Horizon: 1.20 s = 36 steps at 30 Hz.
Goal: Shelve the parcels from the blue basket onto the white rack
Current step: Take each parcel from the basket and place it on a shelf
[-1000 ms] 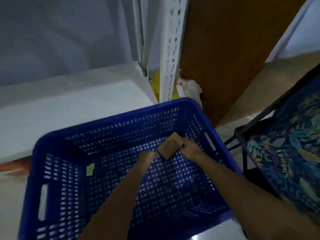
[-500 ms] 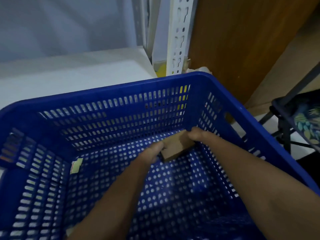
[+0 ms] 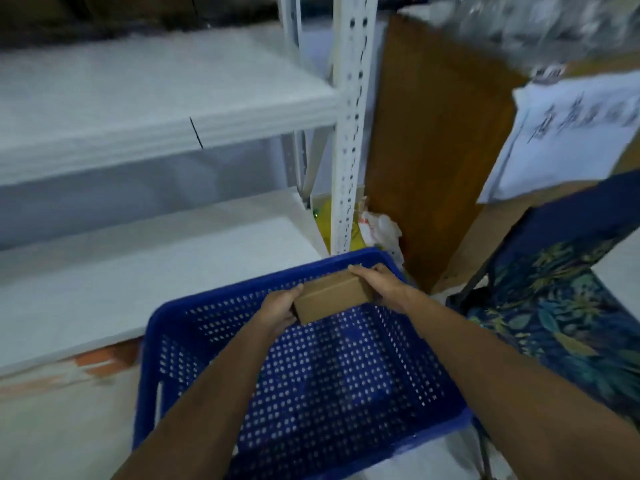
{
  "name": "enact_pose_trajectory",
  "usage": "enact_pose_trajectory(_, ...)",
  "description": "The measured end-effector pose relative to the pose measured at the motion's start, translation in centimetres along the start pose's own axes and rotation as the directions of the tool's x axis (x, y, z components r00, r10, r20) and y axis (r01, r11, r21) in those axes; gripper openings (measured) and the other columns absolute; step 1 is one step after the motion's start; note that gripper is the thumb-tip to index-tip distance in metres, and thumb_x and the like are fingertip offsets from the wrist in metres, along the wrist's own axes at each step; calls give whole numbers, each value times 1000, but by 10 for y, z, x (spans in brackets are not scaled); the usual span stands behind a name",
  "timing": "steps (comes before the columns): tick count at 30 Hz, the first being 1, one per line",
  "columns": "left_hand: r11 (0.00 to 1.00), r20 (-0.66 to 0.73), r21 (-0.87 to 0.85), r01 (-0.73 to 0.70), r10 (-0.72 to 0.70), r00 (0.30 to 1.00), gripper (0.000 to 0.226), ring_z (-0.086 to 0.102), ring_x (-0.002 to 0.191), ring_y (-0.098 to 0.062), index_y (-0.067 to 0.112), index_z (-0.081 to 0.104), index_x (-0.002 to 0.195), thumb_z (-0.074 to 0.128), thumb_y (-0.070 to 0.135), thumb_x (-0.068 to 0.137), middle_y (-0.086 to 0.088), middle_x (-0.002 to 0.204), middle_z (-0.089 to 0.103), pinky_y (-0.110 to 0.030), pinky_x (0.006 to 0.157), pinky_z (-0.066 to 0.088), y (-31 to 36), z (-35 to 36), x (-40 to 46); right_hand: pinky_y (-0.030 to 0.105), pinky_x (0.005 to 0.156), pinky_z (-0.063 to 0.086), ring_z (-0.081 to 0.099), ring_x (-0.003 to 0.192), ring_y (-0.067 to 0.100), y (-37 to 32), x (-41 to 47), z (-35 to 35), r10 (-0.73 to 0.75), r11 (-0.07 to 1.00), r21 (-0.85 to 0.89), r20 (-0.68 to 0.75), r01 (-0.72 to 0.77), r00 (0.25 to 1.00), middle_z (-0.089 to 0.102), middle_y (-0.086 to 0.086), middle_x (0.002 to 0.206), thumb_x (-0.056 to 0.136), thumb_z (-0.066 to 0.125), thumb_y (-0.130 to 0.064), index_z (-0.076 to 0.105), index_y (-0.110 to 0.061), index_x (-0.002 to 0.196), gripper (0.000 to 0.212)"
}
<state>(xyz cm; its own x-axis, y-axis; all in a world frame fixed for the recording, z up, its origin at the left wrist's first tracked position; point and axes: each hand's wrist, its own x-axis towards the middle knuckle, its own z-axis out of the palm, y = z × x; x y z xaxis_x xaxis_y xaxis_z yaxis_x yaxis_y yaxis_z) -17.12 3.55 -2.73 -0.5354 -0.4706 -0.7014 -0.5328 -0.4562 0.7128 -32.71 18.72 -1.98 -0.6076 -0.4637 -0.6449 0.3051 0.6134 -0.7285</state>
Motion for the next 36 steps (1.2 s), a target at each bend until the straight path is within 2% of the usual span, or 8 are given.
enact_pose_trajectory(7, 997, 29, 70, -20, 18, 999, 42, 55, 72, -19, 8, 60, 104, 59, 48, 89, -9, 86, 60, -25, 58, 44, 197, -27, -200, 39, 96, 54, 58, 111, 21, -195, -206, -58, -66, 994, 97, 127, 54, 990, 58, 4, 118, 73, 74, -59, 54, -22, 113, 58)
enact_pose_trajectory(9, 998, 95, 56, -42, 36, 995, 41, 49, 68, -16, 14, 59, 98, 59, 54, 87, -6, 79, 57, -23, 58, 36, 250, -32, -262, 39, 96, 52, 55, 117, 23, -248, -268, -76, -62, 996, 76, 152, 51, 986, 56, 3, 116, 78, 68, -61, 53, -27, 102, 44)
enact_pose_trajectory(13, 963, 234, 212, -168, 117, 965, 54, 47, 78, -18, 15, 65, 101, 61, 65, 79, -4, 86, 63, -25, 66, 32, 341, -34, -380, 38, 80, 56, 61, 102, 29, -339, -365, -107, 71, 994, 72, 125, -80, 990, 61, 15, 116, 67, 56, -83, 56, -12, 118, 87)
enact_pose_trajectory(16, 913, 239, 289, -289, 223, 945, 59, 60, 94, -15, 11, 60, 115, 71, 54, 76, -1, 102, 70, -26, 77, 44, 386, -36, -446, 35, 74, 59, 65, 95, 29, -395, -427, -125, 141, 988, 40, 157, -149, 977, 67, 15, 103, 65, 53, -86, 62, -6, 104, 89)
enact_pose_trajectory(20, 863, 156, 281, -419, 390, 907, 82, 63, 109, -21, 13, 52, 125, 84, 49, 58, -4, 117, 68, -43, 99, 49, 425, -38, -506, 31, 61, 58, 65, 89, 32, -448, -490, -141, 97, 991, 70, 236, -116, 967, 62, 18, 112, 74, 48, -81, 57, -10, 105, 78)
enact_pose_trajectory(24, 855, 97, 281, -436, 427, 899, 64, 63, 95, -17, 19, 59, 119, 73, 59, 70, -2, 110, 71, -29, 78, 48, 448, -33, -566, 39, 82, 58, 65, 99, 33, -473, -527, -155, -17, 995, 96, 292, -11, 956, 64, 17, 112, 67, 49, -87, 57, -9, 105, 86)
enact_pose_trajectory(28, 883, -22, 280, -376, 398, 917, 56, 54, 71, -17, 24, 66, 101, 54, 73, 77, -1, 84, 66, -25, 63, 37, 459, -30, -605, 29, 68, 53, 61, 78, 22, -483, -562, -162, -222, 973, 143, 329, 184, 918, 59, 10, 86, 80, 57, -69, 54, -9, 97, 62)
enact_pose_trajectory(36, 921, -122, 184, -344, 369, 921, 44, 52, 60, -17, 24, 65, 88, 50, 65, 84, -3, 72, 60, -24, 51, 28, 452, -38, -654, 27, 67, 54, 66, 79, 23, -485, -589, -142, -377, 926, 113, 282, 359, 883, 66, 14, 90, 91, 56, -54, 57, -15, 95, 39)
